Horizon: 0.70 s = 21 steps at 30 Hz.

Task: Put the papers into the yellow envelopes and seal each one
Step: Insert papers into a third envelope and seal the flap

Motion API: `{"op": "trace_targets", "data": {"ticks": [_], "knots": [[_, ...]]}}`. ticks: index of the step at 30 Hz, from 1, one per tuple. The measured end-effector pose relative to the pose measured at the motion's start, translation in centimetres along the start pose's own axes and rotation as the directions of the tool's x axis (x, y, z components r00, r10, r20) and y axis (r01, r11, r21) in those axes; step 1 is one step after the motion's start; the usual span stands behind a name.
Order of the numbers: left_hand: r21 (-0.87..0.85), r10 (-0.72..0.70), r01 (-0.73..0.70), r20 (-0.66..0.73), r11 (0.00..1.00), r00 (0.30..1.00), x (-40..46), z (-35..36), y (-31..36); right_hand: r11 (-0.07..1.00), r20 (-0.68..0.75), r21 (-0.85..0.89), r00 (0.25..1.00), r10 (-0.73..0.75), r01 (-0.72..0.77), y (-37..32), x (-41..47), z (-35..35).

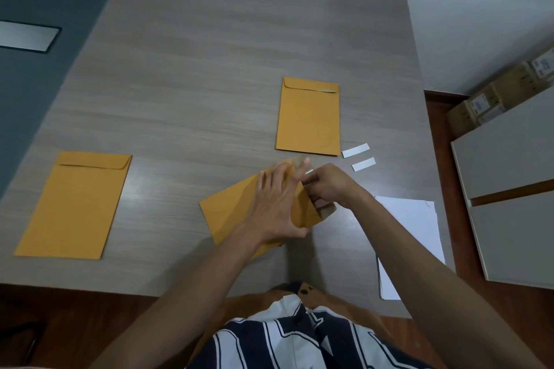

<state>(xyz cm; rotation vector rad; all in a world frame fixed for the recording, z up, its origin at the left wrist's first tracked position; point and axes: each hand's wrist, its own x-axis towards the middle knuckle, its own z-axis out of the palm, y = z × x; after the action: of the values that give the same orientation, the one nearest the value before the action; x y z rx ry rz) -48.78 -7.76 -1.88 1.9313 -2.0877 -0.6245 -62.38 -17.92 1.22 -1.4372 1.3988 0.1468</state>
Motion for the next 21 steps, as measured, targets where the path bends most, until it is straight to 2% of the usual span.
{"op": "trace_targets", "data": {"ticks": [4, 6, 8, 12, 16, 21], "knots": [[0.019, -0.162, 0.163, -0.009, 0.987, 0.987, 0.0, 1.4, -1.6, 0.96, -0.067, 0.279, 0.997, 0.026, -0.006, 0.5, 0.1, 0.0], [0.083, -0.203, 0.204, -0.016, 0.975, 0.979, -0.2, 2.2, -2.7, 0.966, -0.179, 0.257, 0.984, 0.011, 0.035, 1.0, 0.2, 0.2], [0.159, -0.185, 0.188, -0.034, 0.969, 0.982, -0.4, 2.8, -3.5, 0.982, -0.279, 0.167, 0.96, -0.035, 0.084, 1.6, 0.4, 0.7], [0.189, -0.173, 0.17, -0.002, 0.967, 0.985, 0.0, 2.6, -4.1, 0.958, -0.37, -0.21, 0.891, -0.264, 0.197, 2.3, 1.6, 2.1], [0.219, -0.172, 0.162, 0.024, 0.962, 0.985, 0.7, 2.2, -4.2, 0.87, -0.294, -0.408, 0.862, -0.413, 0.278, 2.4, 3.0, 3.5], [0.243, -0.192, 0.183, 0.016, 0.953, 0.981, 0.8, 2.2, -4.3, 0.78, -0.17, -0.568, 0.89, -0.424, 0.263, 2.1, 4.0, 3.9]]}}
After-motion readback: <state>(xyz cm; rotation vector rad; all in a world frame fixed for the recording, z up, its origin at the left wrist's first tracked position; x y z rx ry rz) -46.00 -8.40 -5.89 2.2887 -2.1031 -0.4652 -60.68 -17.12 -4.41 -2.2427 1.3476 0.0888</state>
